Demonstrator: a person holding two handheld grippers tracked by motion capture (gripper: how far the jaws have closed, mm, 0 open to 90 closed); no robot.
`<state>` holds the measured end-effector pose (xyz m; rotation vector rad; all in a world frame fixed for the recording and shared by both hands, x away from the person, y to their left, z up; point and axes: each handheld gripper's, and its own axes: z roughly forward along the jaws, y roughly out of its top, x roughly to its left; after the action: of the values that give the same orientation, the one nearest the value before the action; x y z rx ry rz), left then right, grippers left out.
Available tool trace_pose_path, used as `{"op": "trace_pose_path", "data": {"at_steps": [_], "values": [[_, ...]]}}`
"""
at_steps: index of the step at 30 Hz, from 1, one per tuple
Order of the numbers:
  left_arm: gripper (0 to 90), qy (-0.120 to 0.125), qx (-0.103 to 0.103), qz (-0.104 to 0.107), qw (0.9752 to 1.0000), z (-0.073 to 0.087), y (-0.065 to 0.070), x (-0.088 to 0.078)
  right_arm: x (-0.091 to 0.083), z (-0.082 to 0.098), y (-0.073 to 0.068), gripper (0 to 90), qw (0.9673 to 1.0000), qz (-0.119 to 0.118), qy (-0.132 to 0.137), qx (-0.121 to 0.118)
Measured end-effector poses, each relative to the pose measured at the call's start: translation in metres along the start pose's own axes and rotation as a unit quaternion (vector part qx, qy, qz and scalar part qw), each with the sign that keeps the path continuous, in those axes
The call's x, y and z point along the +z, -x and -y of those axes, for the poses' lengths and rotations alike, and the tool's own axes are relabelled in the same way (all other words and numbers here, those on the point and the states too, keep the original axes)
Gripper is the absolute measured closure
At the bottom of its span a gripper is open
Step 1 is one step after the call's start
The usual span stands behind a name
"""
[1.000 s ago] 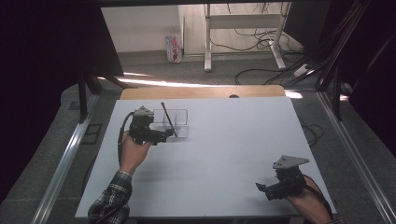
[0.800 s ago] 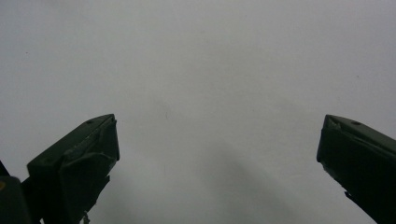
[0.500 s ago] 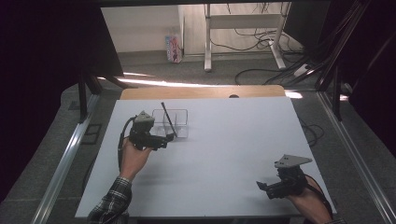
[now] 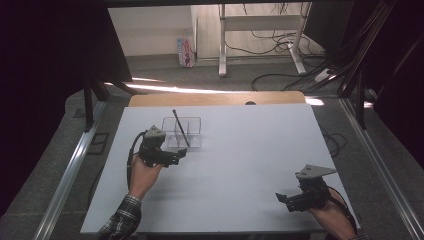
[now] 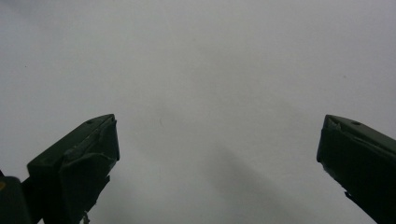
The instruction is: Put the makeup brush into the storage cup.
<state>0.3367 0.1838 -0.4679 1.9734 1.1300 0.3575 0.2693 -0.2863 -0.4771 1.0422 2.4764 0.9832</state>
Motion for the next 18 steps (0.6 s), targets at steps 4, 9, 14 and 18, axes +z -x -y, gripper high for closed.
{"op": "trace_pose_path", "data": {"at_steps": [4, 9, 14, 18], "values": [[0.1, -0.001, 0.003, 0.003, 1.0000, 0.002, 0.002, -0.003, 0.000, 0.000, 0.000, 0.0, 1.0000, 0.000, -0.001, 0.000], [0.3, 0.000, 0.002, 0.007, 1.0000, 0.006, 0.003, -0.007, -0.001, -0.001, -0.001, 0.0, 1.0000, 0.000, -0.002, -0.003], [0.4, 0.001, 0.000, 0.005, 1.0000, 0.010, 0.004, -0.012, -0.001, -0.001, -0.001, 0.0, 1.0000, 0.000, 0.000, -0.002], [0.5, 0.002, 0.001, 0.004, 1.0000, 0.013, 0.006, -0.015, -0.001, -0.001, -0.001, 0.0, 1.0000, -0.001, 0.001, -0.003]]}}
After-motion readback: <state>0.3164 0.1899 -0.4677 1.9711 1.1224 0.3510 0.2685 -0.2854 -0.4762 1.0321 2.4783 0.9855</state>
